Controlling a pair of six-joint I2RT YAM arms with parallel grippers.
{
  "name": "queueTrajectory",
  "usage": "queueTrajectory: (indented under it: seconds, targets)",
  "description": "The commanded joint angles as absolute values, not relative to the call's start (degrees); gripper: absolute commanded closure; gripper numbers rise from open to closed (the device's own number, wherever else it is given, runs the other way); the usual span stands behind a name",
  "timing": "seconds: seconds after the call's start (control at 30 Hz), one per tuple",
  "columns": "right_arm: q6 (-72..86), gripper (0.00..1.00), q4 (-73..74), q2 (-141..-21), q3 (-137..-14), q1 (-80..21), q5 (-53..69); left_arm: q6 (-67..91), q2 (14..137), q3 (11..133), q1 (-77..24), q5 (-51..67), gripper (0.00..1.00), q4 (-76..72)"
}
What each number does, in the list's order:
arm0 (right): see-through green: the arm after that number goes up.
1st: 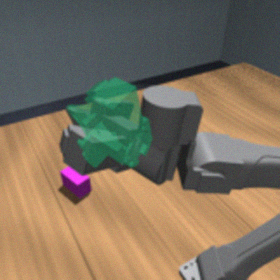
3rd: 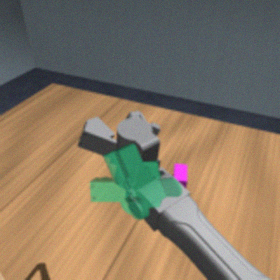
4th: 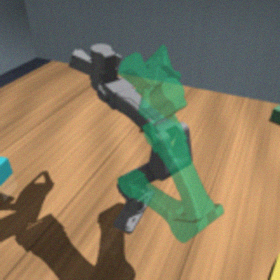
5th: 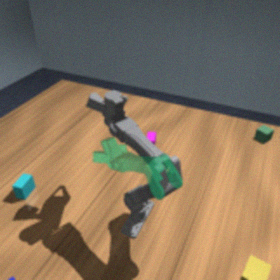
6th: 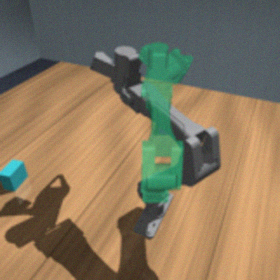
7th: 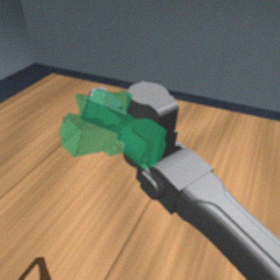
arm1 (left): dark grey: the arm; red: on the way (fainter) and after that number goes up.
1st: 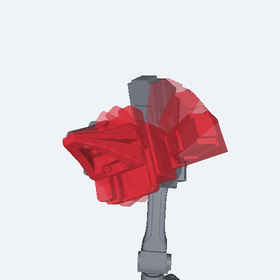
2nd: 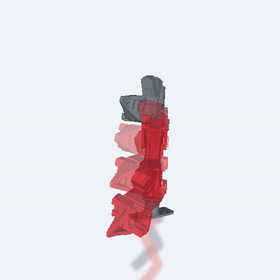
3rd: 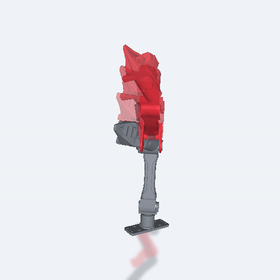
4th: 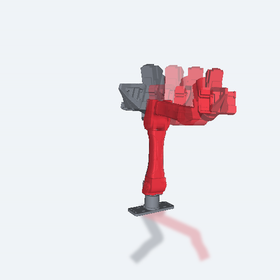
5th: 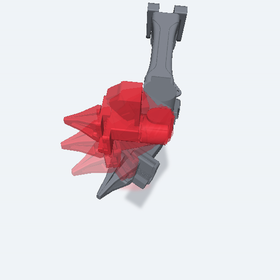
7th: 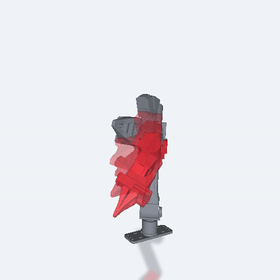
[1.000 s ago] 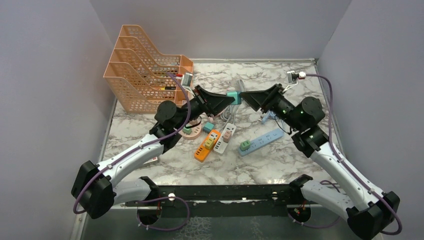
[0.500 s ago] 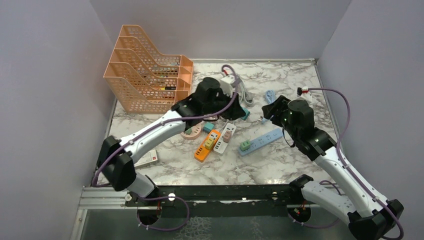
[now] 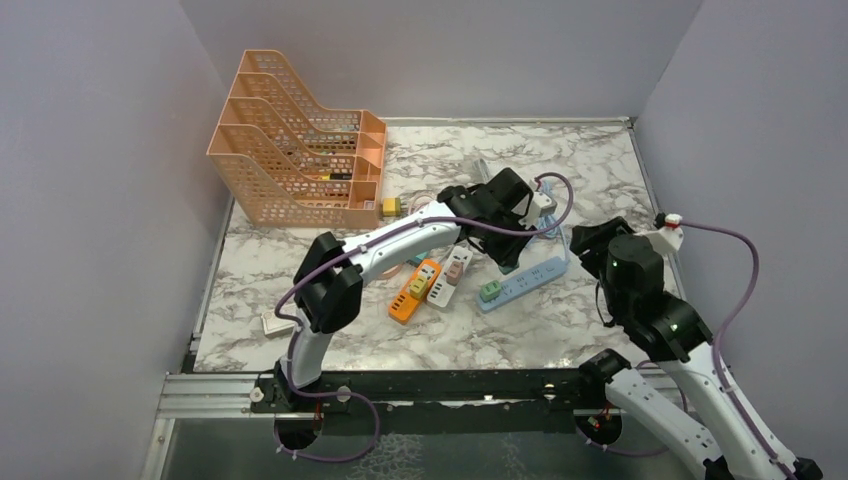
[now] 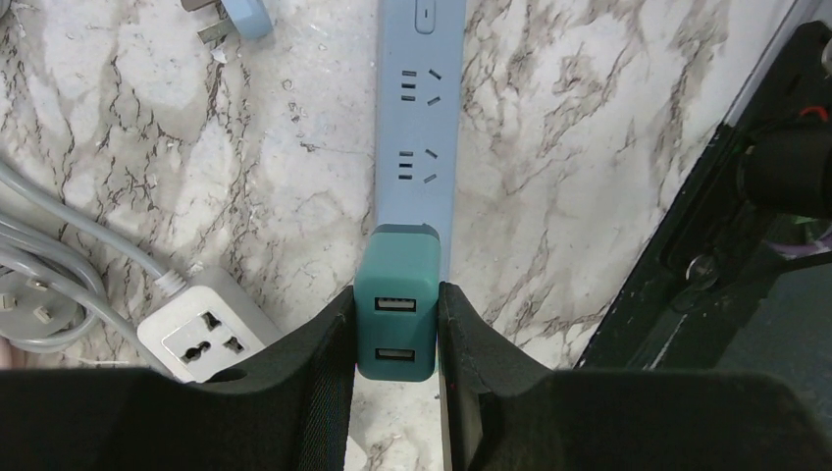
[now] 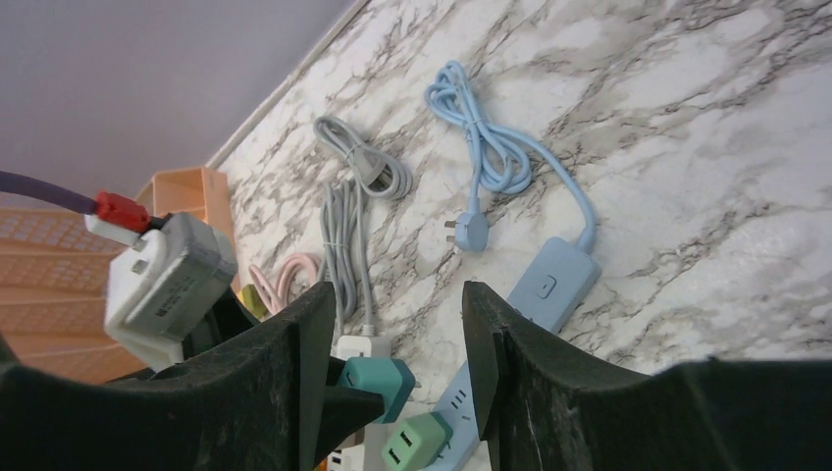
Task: Insert the plug
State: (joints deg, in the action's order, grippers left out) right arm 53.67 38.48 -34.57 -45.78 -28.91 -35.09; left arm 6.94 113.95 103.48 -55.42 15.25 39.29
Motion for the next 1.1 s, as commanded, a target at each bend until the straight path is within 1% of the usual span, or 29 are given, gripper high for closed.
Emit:
queueTrajectory:
  seconds: [0.0,0.33,0.67,1.07]
  targets:
    - [59.82,0.50,45.05,-30.20,-45.39,-28.82,-42.23,2.48,117.42,110.76,-57.12,11.02,1.00,48.23]
    - [62.58,0.51,47.39,-25.78,-45.78,-28.82,-44.49,-0.29,124.36,117.30,-60.97,6.83,1.00,53.19]
    - [63.57,0.52,47.91,-25.65,-45.50,-28.78,-44.37,-0.13,127.43,118.00,-61.04,2.43,1.00,54.04]
    - [63.15,0.52,46.75,-26.55,-44.93,-28.83,-43.45,-0.29,127.79,116.06,-61.19,6.94,1.00,53.18]
